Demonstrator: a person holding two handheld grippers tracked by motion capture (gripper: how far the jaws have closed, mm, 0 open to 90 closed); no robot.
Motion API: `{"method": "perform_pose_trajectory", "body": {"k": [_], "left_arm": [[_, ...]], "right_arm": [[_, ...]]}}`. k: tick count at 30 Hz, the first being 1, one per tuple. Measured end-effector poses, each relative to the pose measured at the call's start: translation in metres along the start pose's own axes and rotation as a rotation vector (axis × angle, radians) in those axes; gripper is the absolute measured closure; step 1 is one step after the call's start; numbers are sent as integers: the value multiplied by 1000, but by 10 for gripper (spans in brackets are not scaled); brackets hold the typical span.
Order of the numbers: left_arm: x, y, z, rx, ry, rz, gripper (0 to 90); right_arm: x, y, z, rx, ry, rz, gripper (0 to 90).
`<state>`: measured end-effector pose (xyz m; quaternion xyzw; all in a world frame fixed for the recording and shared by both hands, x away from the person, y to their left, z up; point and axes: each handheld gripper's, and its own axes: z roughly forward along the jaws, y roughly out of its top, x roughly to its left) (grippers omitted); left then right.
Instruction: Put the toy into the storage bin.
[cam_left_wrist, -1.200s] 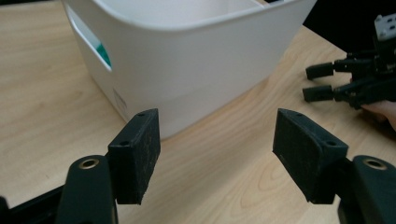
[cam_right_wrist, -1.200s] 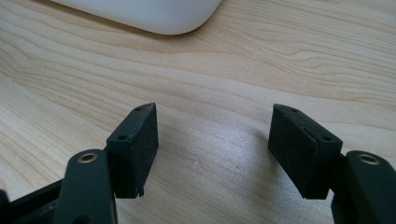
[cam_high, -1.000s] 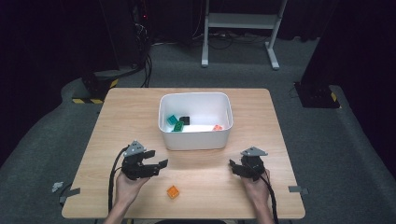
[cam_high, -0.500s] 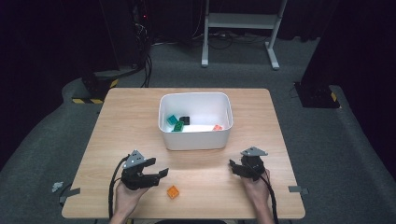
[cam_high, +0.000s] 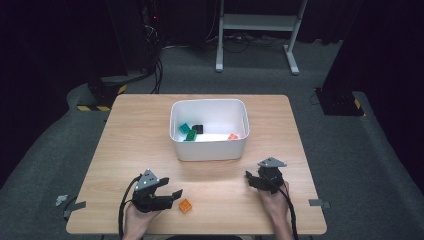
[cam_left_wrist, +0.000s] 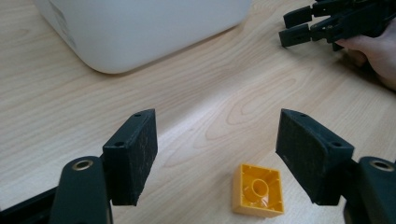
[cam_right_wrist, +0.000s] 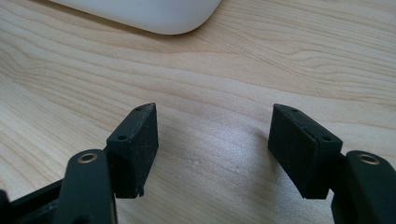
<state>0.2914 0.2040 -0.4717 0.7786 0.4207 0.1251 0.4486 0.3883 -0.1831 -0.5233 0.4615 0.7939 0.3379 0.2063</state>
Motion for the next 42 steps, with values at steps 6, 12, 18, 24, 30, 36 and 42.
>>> {"method": "perform_pose_trajectory", "body": {"k": [6, 12, 18, 24, 30, 36, 42], "left_arm": [[-7, -10, 4, 21, -16, -5, 293], [-14, -14, 10, 47, -17, 12, 289], [-19, -20, 17, 62, -23, 14, 290], [-23, -25, 23, 88, -16, 21, 301], [-28, -30, 31, 101, -17, 40, 332], [-33, -33, 39, 119, -18, 56, 365], [-34, -33, 41, 124, -15, 69, 421]], "right_arm": [[0, 0, 0, 0, 0, -1, 330], [0, 0, 0, 0, 0, 0, 330], [0, 0, 0, -1, 0, 1, 330], [0, 0, 0, 1, 2, 2, 327], [0, 0, 0, 1, 2, 1, 326], [0, 0, 0, 2, 3, 2, 325], [-1, 0, 0, 0, 9, 4, 321]]}}
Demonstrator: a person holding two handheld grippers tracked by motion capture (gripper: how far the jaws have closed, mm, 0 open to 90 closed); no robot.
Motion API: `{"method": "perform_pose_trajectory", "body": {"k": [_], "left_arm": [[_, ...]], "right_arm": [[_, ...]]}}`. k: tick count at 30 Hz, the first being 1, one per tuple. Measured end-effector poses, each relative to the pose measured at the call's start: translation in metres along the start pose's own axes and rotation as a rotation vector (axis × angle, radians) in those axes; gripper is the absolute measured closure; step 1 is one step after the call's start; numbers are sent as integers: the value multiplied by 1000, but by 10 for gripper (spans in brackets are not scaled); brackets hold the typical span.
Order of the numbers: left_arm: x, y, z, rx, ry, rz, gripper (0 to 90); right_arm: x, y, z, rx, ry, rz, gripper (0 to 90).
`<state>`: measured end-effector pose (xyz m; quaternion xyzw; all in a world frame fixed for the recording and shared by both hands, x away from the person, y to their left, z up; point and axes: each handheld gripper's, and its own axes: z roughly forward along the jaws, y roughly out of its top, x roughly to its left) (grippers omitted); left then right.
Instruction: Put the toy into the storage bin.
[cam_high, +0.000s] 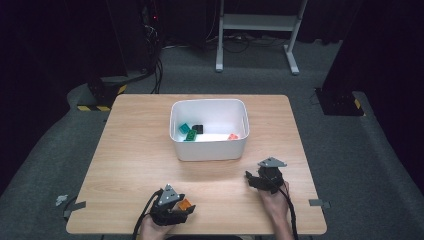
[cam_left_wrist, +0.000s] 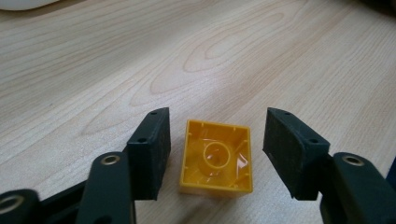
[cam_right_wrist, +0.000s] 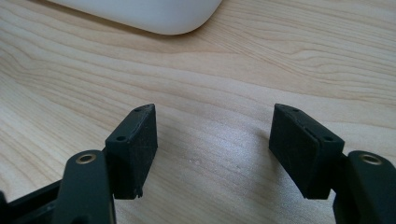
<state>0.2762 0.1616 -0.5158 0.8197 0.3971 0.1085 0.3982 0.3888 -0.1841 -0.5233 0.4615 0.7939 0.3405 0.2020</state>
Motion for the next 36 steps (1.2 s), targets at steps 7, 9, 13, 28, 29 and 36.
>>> {"method": "perform_pose_trajectory", "body": {"k": [7, 9, 13, 28, 29, 36], "left_arm": [[0, -1, 1, 6, 6, 20, 484], [0, -1, 2, 6, 8, 22, 492], [0, -2, 4, 18, 5, 33, 524], [0, -1, 4, 15, -1, 45, 578], [0, 0, 4, 16, -6, 38, 579], [4, 2, -1, 3, -13, 23, 582]], "right_arm": [[-2, 0, 0, -5, 13, 17, 322], [-2, 0, 0, -5, 13, 17, 322], [-3, 0, -1, -8, 24, 28, 323], [0, 0, 0, 0, 3, 9, 324], [1, 0, 0, 1, -6, -3, 324], [1, 0, 0, 0, -6, -3, 325]]}}
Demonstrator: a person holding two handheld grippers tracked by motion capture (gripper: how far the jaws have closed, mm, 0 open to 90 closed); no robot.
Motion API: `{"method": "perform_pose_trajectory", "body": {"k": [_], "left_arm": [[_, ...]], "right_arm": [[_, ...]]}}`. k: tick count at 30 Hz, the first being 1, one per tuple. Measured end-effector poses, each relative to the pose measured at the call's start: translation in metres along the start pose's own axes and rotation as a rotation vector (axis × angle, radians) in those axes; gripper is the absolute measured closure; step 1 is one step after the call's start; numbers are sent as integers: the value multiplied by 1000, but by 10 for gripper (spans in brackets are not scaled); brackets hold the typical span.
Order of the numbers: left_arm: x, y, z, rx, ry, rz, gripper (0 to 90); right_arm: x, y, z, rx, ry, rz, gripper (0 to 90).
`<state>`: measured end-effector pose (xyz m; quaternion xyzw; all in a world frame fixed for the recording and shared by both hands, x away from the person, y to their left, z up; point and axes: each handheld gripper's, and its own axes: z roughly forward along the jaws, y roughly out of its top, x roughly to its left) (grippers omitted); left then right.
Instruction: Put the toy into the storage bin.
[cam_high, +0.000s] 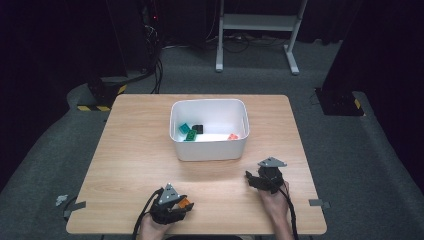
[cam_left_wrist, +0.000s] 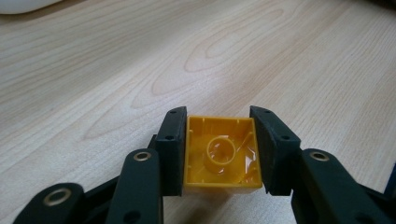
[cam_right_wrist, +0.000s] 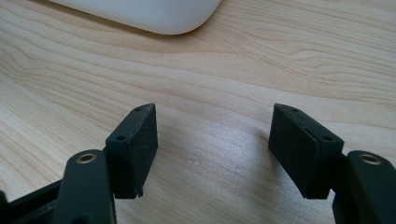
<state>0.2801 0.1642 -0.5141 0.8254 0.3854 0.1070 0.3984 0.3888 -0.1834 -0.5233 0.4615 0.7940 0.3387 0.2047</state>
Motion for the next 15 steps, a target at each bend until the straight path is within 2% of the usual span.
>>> {"method": "perform_pose_trajectory", "body": {"k": [8, 15], "left_arm": [[6, 14, -13, -26, -1, -14, 583], [17, 33, -24, -63, -24, -32, 584]], "right_arm": [[0, 0, 0, 0, 0, -1, 324], [0, 0, 0, -1, 0, 1, 324]]}}
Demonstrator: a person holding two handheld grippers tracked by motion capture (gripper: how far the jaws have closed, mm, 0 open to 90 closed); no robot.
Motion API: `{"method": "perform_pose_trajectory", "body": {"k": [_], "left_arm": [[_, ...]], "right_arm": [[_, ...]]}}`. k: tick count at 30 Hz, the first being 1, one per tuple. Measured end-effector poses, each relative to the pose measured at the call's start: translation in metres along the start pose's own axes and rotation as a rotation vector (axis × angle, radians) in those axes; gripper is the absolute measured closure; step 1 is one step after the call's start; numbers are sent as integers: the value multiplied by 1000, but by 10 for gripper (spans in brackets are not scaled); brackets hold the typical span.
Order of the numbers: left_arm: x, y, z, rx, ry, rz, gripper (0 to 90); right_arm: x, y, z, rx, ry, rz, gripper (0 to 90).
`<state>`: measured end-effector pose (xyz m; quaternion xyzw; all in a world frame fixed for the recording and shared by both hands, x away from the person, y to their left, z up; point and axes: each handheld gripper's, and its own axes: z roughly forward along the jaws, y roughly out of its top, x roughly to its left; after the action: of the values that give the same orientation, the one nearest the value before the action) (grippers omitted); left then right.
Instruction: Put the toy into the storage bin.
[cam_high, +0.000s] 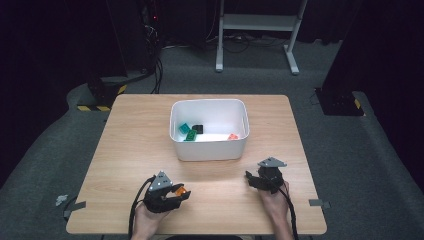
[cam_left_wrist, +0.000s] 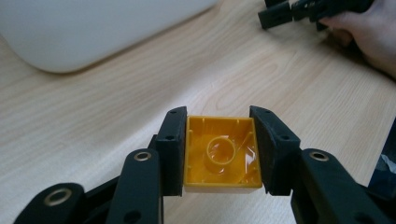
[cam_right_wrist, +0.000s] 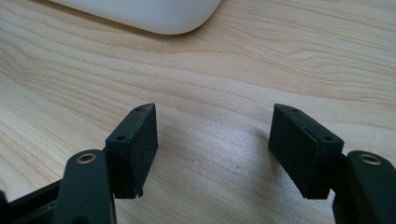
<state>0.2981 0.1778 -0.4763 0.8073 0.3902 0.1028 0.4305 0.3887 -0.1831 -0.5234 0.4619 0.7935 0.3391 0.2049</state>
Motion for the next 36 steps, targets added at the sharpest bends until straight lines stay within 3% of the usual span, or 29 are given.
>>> {"method": "perform_pose_trajectory", "body": {"k": [7, 13, 20, 36], "left_arm": [[8, 24, -10, -17, 2, -15, 585], [20, 49, -19, -55, -21, -39, 585], [31, 68, -22, -58, -43, -56, 585], [36, 120, -32, -111, -47, 0, 586]], "right_arm": [[0, 0, 0, 1, 0, -2, 324], [0, 0, 0, 1, 0, -1, 324], [0, 0, 0, 1, -1, -1, 324], [0, 0, 0, 1, -1, -3, 324]]}}
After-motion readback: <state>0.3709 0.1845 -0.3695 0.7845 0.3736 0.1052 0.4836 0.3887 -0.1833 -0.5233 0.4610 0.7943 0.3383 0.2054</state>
